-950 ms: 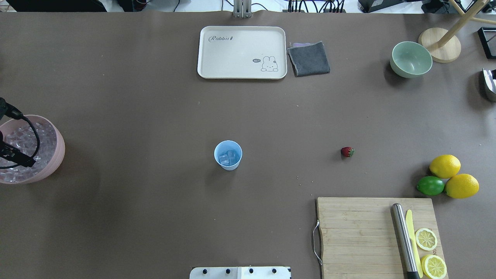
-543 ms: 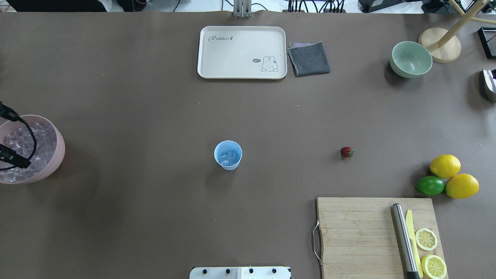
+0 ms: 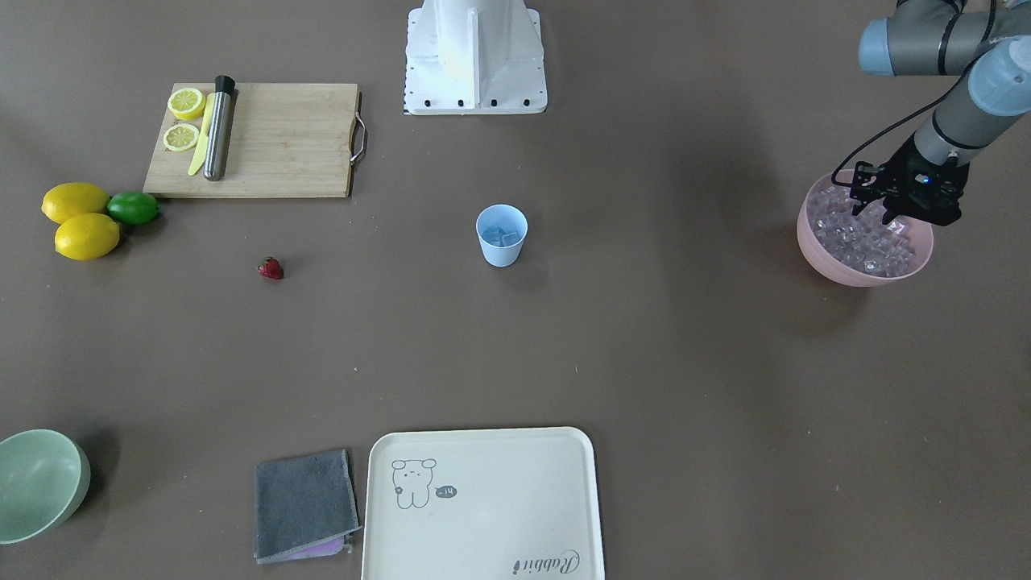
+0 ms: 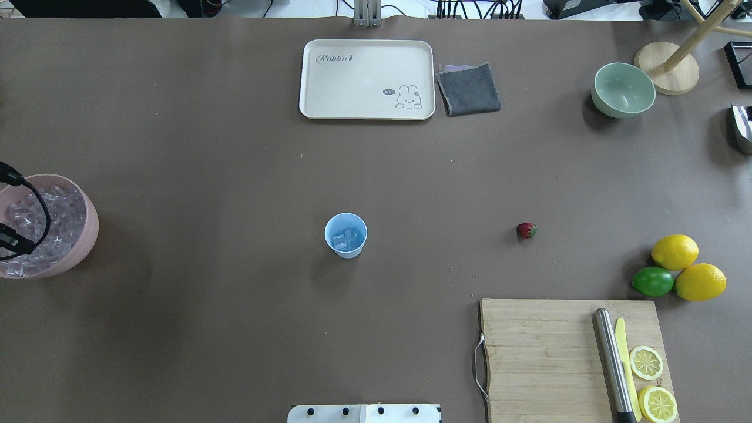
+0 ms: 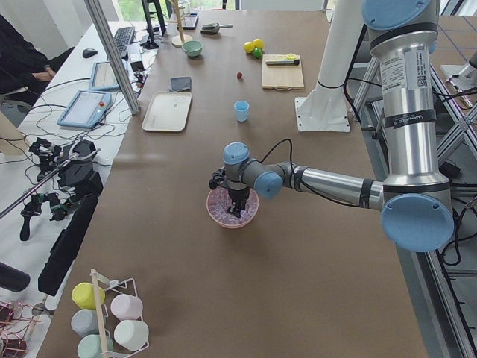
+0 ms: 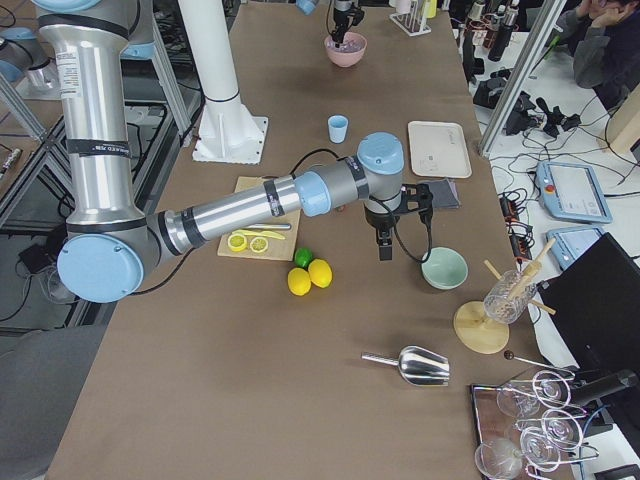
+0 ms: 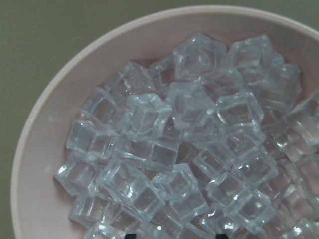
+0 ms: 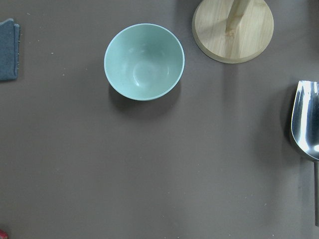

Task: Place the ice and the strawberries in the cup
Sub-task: 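Close the left gripper on an ice cube in the pink bowl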

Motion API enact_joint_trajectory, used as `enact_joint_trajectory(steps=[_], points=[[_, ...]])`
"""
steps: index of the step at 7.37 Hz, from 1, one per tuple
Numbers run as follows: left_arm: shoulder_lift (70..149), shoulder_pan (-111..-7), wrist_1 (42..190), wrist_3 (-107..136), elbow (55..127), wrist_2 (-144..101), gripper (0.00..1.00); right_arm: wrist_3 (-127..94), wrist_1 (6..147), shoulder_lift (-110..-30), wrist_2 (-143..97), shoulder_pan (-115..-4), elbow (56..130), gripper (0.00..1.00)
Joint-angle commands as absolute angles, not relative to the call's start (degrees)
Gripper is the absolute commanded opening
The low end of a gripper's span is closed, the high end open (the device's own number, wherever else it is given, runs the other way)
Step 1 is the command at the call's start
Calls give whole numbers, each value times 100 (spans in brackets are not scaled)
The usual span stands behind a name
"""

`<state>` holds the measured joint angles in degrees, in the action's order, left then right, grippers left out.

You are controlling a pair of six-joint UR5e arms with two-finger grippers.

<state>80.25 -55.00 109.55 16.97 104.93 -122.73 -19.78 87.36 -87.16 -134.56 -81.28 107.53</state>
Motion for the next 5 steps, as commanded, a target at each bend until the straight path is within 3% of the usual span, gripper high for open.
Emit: enact_joint_trajectory(steps=[1, 3, 5], points=[[7989, -5502, 10960, 1696, 10503, -12261, 31, -1978, 8736, -8719, -13456, -8130, 10749, 100], [7954, -5502, 10969, 1688, 10520, -12243, 3, -1978, 8736, -8710, -13456, -8130, 10749, 100], [7972, -5502, 10969, 1679, 10556, -12252, 0, -1978, 8736, -8710, -13456, -8121, 10749, 100]])
